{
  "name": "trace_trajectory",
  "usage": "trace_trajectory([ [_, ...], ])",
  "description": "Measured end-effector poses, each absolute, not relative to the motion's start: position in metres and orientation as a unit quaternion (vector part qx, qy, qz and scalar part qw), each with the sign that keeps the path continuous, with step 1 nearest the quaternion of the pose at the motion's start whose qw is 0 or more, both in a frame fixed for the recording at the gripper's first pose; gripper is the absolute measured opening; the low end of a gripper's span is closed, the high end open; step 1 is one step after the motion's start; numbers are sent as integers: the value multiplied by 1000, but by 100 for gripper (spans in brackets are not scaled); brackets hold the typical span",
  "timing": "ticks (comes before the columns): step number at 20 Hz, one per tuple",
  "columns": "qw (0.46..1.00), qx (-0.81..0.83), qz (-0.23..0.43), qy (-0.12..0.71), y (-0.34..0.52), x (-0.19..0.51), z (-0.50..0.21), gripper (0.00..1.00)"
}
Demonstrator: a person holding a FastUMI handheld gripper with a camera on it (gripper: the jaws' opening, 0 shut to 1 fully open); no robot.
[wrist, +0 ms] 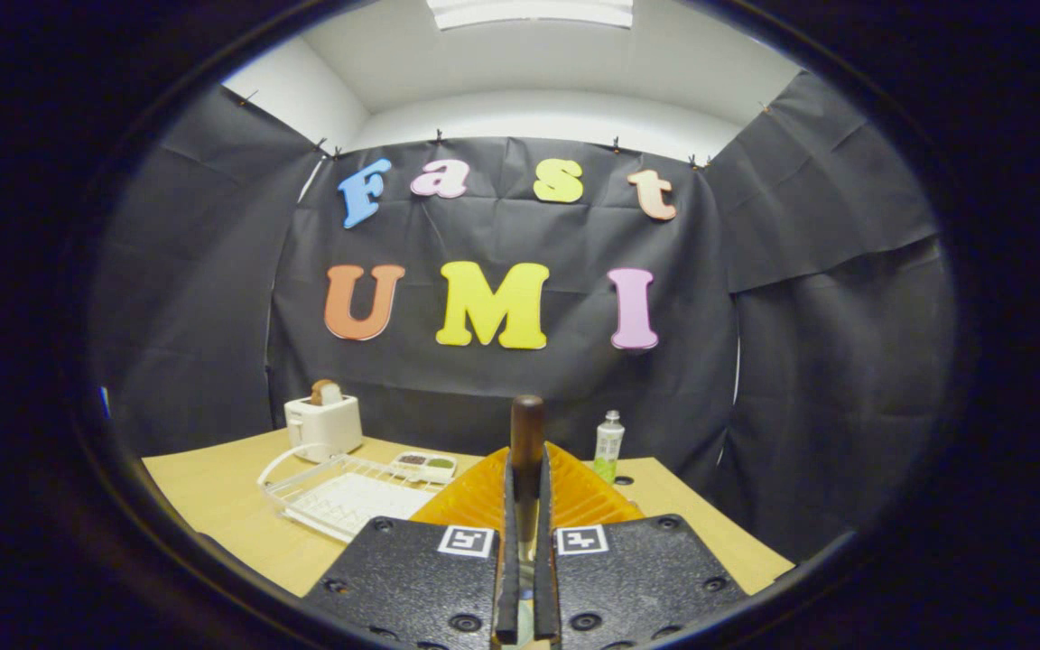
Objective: Take the plate from the dish rack, then take the spoon from the basket and place it into the plate.
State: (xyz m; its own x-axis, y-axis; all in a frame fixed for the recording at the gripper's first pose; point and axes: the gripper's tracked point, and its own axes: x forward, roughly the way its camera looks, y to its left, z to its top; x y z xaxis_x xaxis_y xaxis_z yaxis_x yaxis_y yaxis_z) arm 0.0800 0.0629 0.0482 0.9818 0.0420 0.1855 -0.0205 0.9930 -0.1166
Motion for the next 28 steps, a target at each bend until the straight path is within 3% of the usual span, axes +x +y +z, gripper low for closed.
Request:
trace_trajectory([
  [8,993,-20,-22,-113,115,85,-26,14],
  [15,997,-4,-26,-79,116,98,-75,18],
  [26,995,21,-46,-91,82,73,-58,26],
  [28,995,19,-44,-82,79,71,-59,34],
])
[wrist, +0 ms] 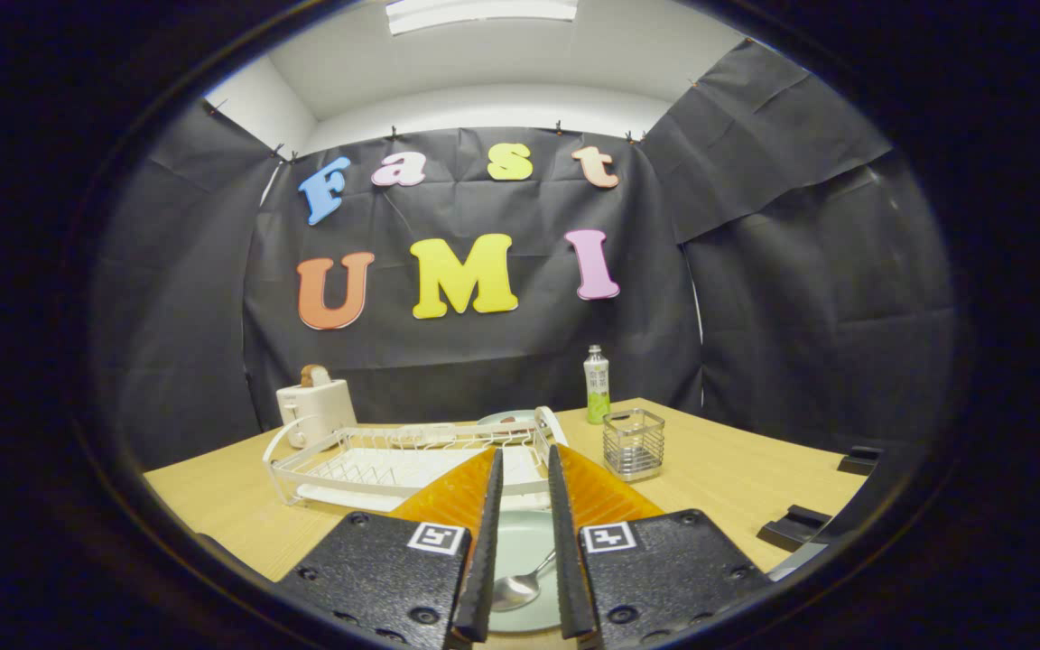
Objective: Take the plate from the dish rack, then take the spoon from the basket and place it into the plate.
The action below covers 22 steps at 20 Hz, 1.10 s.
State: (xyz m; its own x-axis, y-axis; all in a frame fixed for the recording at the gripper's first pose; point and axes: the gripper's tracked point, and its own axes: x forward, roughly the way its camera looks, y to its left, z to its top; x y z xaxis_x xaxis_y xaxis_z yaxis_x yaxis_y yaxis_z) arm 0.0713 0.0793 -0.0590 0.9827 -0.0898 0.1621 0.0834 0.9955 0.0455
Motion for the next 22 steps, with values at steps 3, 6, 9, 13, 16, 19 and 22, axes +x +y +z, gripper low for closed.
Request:
trace_trajectory([
  [3,997,18,-26,-75,85,65,-54,48],
  [6,998,0,-24,-62,86,65,-55,63],
  [9,999,-20,-20,-35,91,59,-62,78],
  [13,999,-33,-13,-30,96,50,-53,100],
  [16,999,-46,3,-20,98,44,-48,100],
  [19,998,-64,0,-28,98,28,-29,100],
  [22,997,-62,0,-40,105,5,-8,100],
])
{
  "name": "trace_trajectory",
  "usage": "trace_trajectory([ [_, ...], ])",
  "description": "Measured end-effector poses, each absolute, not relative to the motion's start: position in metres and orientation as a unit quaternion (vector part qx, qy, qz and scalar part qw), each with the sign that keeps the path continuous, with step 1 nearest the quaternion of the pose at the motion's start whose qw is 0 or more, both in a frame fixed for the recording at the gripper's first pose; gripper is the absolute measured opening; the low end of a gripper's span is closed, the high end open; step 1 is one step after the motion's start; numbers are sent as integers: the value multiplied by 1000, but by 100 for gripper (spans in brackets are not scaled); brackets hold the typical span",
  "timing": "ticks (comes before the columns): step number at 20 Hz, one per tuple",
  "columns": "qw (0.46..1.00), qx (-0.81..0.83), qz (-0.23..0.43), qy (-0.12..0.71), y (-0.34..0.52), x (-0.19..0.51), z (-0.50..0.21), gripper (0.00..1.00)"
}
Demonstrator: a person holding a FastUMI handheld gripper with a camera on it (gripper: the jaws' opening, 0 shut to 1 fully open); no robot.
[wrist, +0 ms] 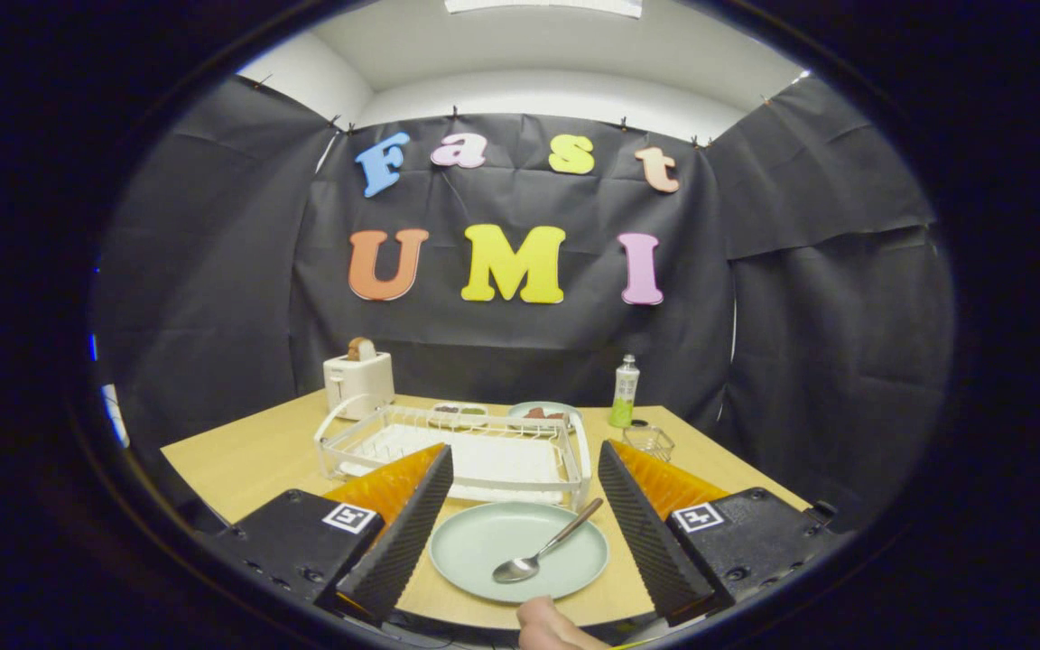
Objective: Take the plate from the dish rack, then take the spoon from the basket and place it into the plate.
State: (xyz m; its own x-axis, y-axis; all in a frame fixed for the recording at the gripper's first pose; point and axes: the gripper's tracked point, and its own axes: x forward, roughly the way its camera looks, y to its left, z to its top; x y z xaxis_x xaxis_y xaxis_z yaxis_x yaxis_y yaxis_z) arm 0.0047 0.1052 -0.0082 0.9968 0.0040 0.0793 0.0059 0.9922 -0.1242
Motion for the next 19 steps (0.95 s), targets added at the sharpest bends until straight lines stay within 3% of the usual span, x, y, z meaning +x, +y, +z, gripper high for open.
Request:
trace_trajectory([
  [19,998,-61,-3,-22,100,-7,-18,100],
])
